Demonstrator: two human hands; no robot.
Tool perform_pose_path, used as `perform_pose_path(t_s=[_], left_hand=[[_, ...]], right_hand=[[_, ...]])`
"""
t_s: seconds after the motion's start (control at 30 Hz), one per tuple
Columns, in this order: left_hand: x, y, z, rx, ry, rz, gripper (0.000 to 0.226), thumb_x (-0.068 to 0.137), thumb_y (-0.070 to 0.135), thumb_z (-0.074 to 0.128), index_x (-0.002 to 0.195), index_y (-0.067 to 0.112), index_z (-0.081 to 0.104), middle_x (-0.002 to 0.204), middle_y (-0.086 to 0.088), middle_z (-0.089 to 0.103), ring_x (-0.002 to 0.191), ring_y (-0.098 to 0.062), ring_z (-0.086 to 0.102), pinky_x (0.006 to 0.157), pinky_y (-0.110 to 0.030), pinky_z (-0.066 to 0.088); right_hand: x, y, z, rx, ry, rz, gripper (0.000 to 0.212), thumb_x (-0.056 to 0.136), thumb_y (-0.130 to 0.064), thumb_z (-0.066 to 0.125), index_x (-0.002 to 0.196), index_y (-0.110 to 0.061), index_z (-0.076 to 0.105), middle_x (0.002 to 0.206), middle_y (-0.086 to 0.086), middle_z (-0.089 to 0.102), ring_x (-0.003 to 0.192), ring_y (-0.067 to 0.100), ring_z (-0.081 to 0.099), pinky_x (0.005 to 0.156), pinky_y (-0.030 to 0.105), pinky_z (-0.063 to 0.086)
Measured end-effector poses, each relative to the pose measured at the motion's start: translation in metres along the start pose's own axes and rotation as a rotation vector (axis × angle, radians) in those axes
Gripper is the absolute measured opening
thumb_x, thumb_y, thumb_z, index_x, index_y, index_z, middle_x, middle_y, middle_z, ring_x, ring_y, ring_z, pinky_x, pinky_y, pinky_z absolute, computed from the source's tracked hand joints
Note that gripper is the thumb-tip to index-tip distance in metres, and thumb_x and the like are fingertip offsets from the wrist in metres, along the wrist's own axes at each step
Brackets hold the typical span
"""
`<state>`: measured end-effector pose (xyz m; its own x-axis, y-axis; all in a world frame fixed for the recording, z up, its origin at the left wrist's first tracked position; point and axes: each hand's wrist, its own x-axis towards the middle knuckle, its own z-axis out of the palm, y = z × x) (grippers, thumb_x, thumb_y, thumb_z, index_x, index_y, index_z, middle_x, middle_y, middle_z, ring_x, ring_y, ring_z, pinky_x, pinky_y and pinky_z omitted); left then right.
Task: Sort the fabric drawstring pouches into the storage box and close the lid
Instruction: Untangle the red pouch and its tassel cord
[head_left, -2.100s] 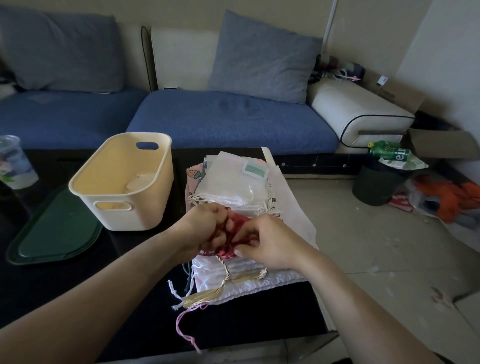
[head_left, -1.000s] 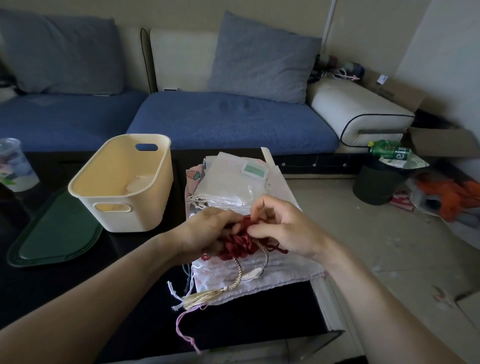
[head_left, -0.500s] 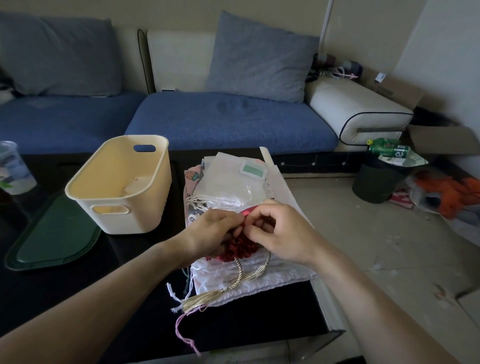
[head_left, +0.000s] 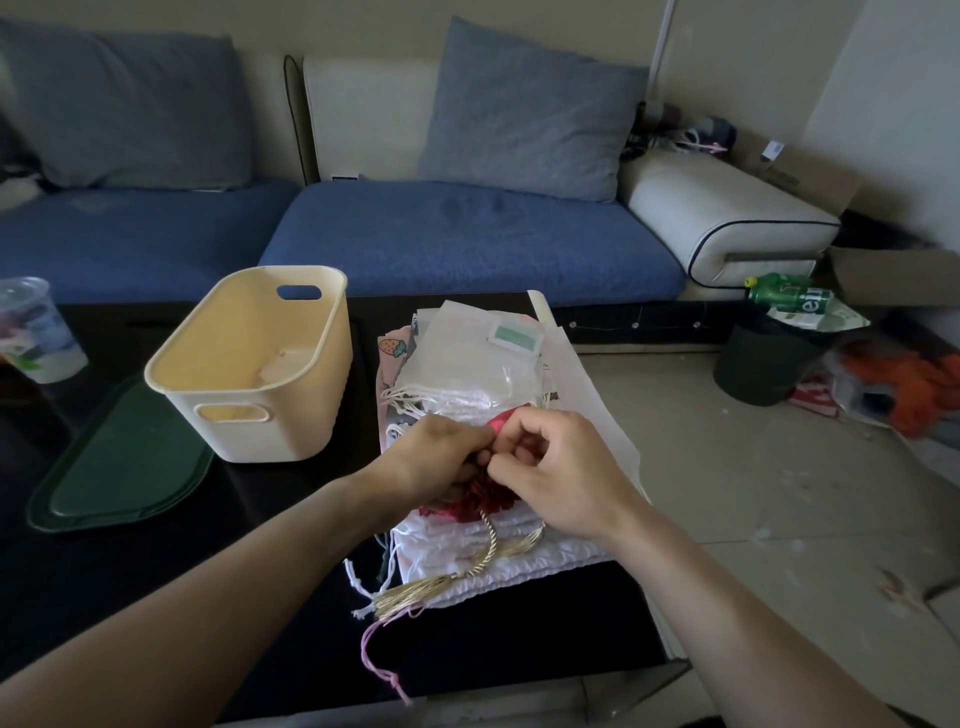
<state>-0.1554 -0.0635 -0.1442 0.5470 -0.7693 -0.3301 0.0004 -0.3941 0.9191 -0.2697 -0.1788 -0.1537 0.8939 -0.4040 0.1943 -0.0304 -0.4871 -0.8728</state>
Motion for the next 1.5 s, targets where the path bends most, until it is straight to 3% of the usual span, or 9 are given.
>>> perform_pose_path(t_s=[0.17,0.33,0.47,0.67,0.77,0.87,1.07,1.23,1.5], left_hand=[[0.0,0.004,-0.004,-0.033,-0.005,-0.027,0.057,0.1,0.023,0.05,0.043,0.02,0.049,0.046,0.003,0.035,0.037,-0.011,0.022,0.045,-0.021,0.018],[-0.001,0.0,-0.009,0.024,-0.063,-0.055,0.014,0.102,0.019,0.044,0.09,0.016,0.051,0.054,0.001,0.042,0.041,-0.011,0.024,0.047,-0.022,0.017],[-0.002,-0.002,-0.014,-0.016,-0.137,-0.041,0.012,0.101,0.009,0.042,0.108,0.011,0.052,0.053,0.001,0.044,0.041,-0.01,0.023,0.044,-0.021,0.016],[-0.007,0.004,-0.009,-0.172,-0.281,0.005,0.028,0.103,0.023,0.043,0.081,0.007,0.048,0.062,-0.008,0.031,0.045,-0.014,0.017,0.046,-0.026,0.009],[-0.007,0.005,-0.005,-0.173,-0.239,0.055,0.032,0.104,0.025,0.045,0.074,0.011,0.047,0.058,-0.003,0.035,0.045,-0.012,0.018,0.045,-0.025,0.01],[-0.005,0.003,-0.002,-0.241,-0.049,0.109,0.038,0.103,0.017,0.048,0.067,0.013,0.06,0.051,0.001,0.041,0.038,-0.01,0.024,0.042,-0.021,0.015],[-0.003,0.003,0.005,-0.269,0.227,0.319,0.022,0.103,0.013,0.049,0.096,-0.001,0.064,0.054,0.0,0.046,0.04,-0.009,0.031,0.039,-0.019,0.024],[-0.007,0.005,0.007,-0.199,0.155,0.353,0.022,0.105,0.015,0.045,0.092,0.0,0.054,0.054,0.0,0.038,0.043,-0.009,0.028,0.04,-0.019,0.023],[-0.009,0.012,-0.001,-0.277,0.027,0.271,0.021,0.105,0.009,0.041,0.087,0.005,0.051,0.05,0.004,0.031,0.042,-0.006,0.021,0.037,-0.016,0.019]], right_hand=[[0.002,0.001,0.003,0.17,0.037,-0.006,0.012,0.082,-0.006,0.068,0.072,-0.01,0.063,0.051,-0.005,0.049,0.049,0.009,0.039,0.049,0.022,0.032],[0.005,-0.005,0.002,0.311,0.0,0.053,0.02,0.089,0.002,0.064,0.075,-0.012,0.064,0.045,-0.01,0.043,0.041,0.006,0.031,0.045,0.017,0.027],[0.005,-0.007,0.002,0.492,-0.039,0.204,0.018,0.094,-0.005,0.06,0.079,-0.015,0.062,0.046,-0.006,0.031,0.042,0.012,0.022,0.048,0.032,0.013],[0.011,0.002,0.0,0.363,0.163,0.356,0.014,0.092,-0.023,0.069,0.078,-0.023,0.068,0.057,-0.012,0.062,0.045,0.001,0.052,0.042,0.011,0.033],[0.012,0.002,0.001,0.396,0.156,0.355,0.007,0.087,-0.031,0.074,0.083,-0.026,0.07,0.082,0.001,0.075,0.071,0.015,0.067,0.055,0.021,0.042],[0.012,0.0,-0.002,0.368,0.173,0.352,0.013,0.085,-0.026,0.074,0.086,-0.022,0.062,0.069,-0.01,0.068,0.066,0.009,0.062,0.058,0.022,0.039],[0.012,-0.009,-0.001,0.226,0.165,0.186,0.003,0.088,-0.01,0.071,0.087,-0.012,0.068,0.05,-0.018,0.054,0.051,-0.003,0.05,0.055,0.012,0.041],[0.016,-0.012,-0.004,0.274,0.234,0.143,0.014,0.085,-0.007,0.071,0.081,-0.015,0.06,0.06,-0.012,0.053,0.058,0.002,0.049,0.055,0.012,0.04],[0.012,-0.012,-0.014,0.116,0.014,0.02,0.018,0.08,0.004,0.07,0.073,-0.012,0.071,0.063,-0.016,0.061,0.051,-0.002,0.05,0.053,0.009,0.035]])
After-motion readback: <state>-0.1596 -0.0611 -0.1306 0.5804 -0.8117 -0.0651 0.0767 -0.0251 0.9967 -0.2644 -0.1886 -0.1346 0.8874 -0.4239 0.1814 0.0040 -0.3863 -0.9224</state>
